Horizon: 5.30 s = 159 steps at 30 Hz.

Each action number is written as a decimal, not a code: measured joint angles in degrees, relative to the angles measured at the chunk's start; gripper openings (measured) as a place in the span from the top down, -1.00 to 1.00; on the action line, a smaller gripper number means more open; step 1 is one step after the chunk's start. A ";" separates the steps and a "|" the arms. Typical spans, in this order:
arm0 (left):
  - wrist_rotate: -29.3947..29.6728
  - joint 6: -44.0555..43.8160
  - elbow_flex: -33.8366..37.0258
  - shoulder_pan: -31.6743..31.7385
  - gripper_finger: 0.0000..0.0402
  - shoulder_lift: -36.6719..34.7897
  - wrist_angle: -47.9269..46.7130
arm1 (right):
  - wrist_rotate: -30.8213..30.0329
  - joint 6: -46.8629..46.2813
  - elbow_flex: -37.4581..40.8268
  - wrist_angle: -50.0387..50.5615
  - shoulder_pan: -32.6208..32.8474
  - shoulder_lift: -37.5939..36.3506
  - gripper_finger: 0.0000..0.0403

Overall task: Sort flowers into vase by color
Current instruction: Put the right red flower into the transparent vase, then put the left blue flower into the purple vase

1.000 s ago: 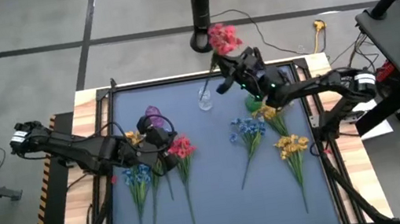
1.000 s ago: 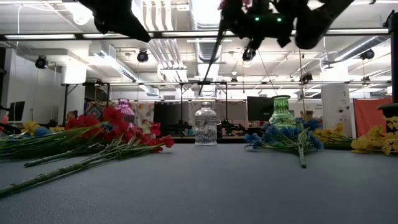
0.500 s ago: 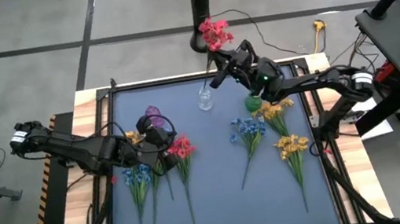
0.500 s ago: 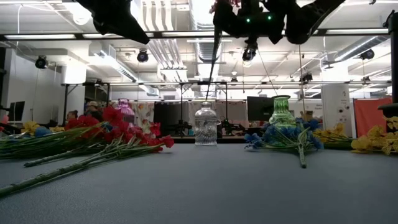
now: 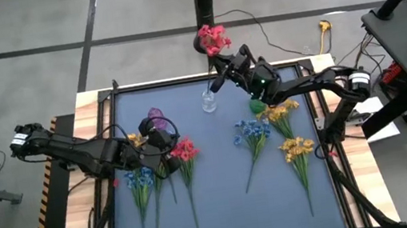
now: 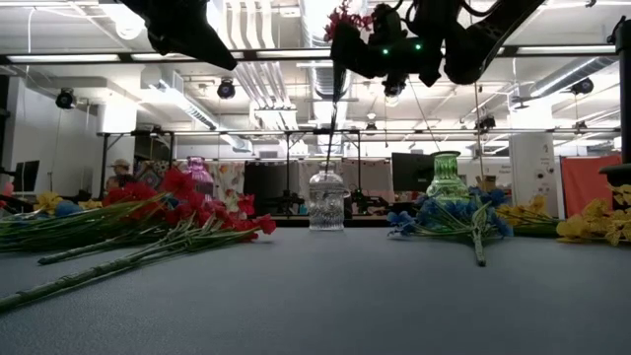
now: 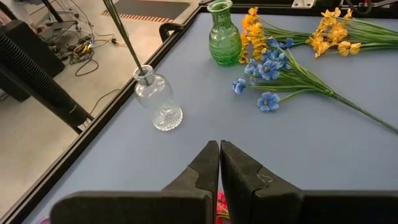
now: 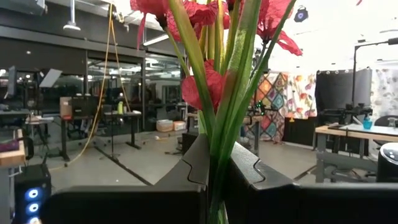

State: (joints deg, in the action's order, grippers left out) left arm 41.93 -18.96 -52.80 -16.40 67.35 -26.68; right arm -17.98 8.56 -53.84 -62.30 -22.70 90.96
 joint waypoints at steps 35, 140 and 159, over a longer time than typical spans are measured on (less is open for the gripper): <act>-0.25 -5.79 0.00 0.00 1.00 0.00 -1.38 | 0.02 -6.18 0.04 34.52 0.04 -10.49 -0.09; -42.94 -91.75 -19.11 -27.58 0.50 30.62 -40.54 | 0.20 -15.63 0.46 80.59 27.71 -26.44 -0.11; -44.12 -97.10 -7.58 -28.21 0.17 30.87 -32.17 | 0.22 -16.11 0.63 80.96 27.85 -26.44 -0.11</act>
State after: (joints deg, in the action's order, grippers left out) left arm -2.20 -116.06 -60.37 -44.61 98.23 -58.85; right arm -17.76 -7.55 -53.21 18.65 5.15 64.51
